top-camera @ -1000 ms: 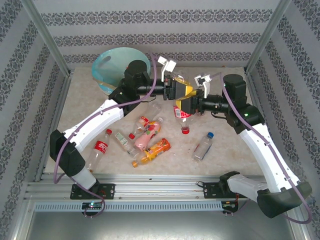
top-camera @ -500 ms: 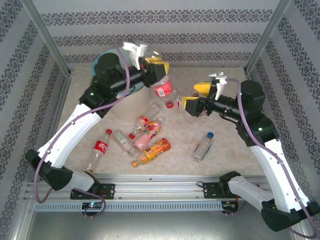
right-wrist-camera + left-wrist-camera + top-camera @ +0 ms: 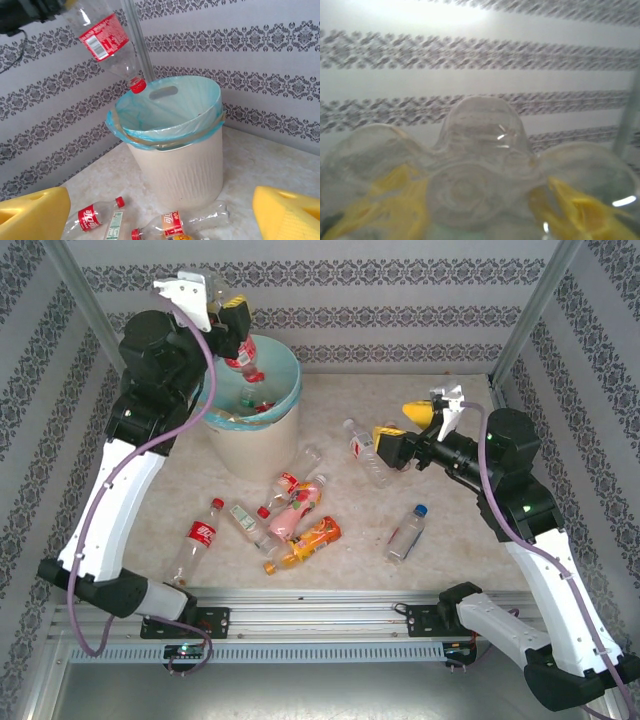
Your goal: Put the plastic bottles in the bin
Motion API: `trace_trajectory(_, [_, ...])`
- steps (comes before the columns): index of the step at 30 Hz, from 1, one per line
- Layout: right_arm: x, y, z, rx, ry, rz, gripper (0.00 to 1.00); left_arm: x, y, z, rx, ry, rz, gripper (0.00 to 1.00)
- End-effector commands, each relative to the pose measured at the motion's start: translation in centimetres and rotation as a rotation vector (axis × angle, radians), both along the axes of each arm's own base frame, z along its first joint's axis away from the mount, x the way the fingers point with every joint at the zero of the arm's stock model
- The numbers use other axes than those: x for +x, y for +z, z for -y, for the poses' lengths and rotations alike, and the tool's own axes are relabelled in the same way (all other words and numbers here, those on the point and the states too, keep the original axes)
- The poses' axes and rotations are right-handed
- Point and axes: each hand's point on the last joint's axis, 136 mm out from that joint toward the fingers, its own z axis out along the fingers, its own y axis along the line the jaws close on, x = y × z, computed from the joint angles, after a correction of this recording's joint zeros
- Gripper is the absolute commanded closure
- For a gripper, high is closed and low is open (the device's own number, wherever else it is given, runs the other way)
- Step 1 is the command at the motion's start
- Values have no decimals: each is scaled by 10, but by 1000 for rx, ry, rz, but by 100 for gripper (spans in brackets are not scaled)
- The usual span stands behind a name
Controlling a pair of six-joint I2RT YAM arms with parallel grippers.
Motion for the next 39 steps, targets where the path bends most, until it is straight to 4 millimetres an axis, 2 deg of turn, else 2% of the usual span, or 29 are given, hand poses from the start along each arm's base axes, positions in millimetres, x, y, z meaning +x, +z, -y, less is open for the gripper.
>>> trace_trajectory(1, [-6,-1,2,-18,-9,23,7,33,-48,-16,62,78,-94,55])
trace_trajectory(7, [-9,-10,4,-36,-20,11,8,66,-97,-23,23,65,-152,56])
trace_trajectory(14, [-8,-19,6,-65,-36,-1,8,89,-154,-10,25,7,-250,54])
trace_trajectory(16, [-7,-22,6,-70,-37,-4,8,91,-169,-4,21,-21,-287,52])
trace_trajectory(19, [-7,-24,4,-76,-33,-5,9,92,-188,4,33,-67,-320,41])
trace_trajectory(22, [-6,-26,2,-83,-29,-8,8,91,-194,6,42,-80,-328,20])
trace_trajectory(24, [-7,-25,2,-86,-28,-4,8,90,-193,7,47,-85,-329,10])
trace_trajectory(27, [-6,-27,1,-95,-30,-1,9,88,-187,7,51,-91,-316,10])
trace_trajectory(30, [-6,-28,0,-97,-24,-4,9,88,-186,7,51,-94,-315,13])
trace_trajectory(39, [-9,-30,-1,-114,-21,-2,9,92,-208,-1,36,-41,-382,19])
